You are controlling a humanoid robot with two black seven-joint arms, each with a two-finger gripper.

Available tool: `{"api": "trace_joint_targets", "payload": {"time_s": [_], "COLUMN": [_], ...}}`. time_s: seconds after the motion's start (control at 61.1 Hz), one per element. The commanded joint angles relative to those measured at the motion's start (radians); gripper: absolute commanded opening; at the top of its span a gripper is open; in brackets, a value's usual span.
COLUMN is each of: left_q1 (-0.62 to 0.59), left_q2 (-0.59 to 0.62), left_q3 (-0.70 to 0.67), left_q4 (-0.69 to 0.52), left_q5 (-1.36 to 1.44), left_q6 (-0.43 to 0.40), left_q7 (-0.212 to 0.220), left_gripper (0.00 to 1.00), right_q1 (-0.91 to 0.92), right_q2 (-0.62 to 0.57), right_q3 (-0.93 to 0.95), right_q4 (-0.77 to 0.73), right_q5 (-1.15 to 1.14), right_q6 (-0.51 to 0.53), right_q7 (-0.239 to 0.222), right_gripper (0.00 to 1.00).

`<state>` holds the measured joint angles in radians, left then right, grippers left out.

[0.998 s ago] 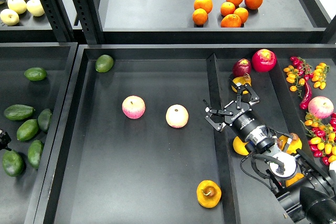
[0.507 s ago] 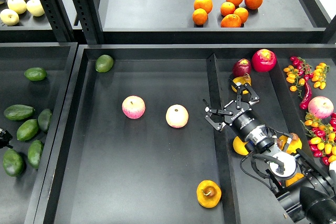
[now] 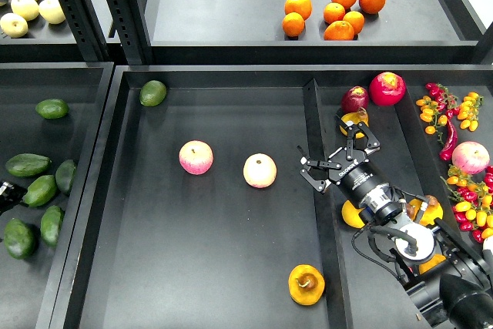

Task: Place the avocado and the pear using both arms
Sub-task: 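Withdraw the left gripper from the avocado bin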

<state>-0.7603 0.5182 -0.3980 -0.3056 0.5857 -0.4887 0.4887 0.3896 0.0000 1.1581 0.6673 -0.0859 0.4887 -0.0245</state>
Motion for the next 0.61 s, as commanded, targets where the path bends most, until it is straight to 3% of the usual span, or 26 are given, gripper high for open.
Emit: {"api": "trace_joint_targets", "payload": {"time_s": [0.0, 0.589], "left_q1": [-0.004, -0.004], "left_q2": [0.003, 0.009], "left_q3": [-0.019, -0.289], "left_q4": [-0.026, -0.145], "left_q5": [-0.017, -0.109], "left_q6": [0.000, 0.000], "left_q7": [0.000, 0.000], "left_gripper": [0.89, 0.89], "right_q1": [0.000, 0.000], "right_q2": [0.000, 0.000], "right_q3": [0.000, 0.000], "right_q4": [0.001, 0.006], "right_q5": [0.000, 0.000], "right_q6": [0.000, 0.000], "right_q7": [0.000, -0.002], "right_gripper": [0.99, 0.99]}}
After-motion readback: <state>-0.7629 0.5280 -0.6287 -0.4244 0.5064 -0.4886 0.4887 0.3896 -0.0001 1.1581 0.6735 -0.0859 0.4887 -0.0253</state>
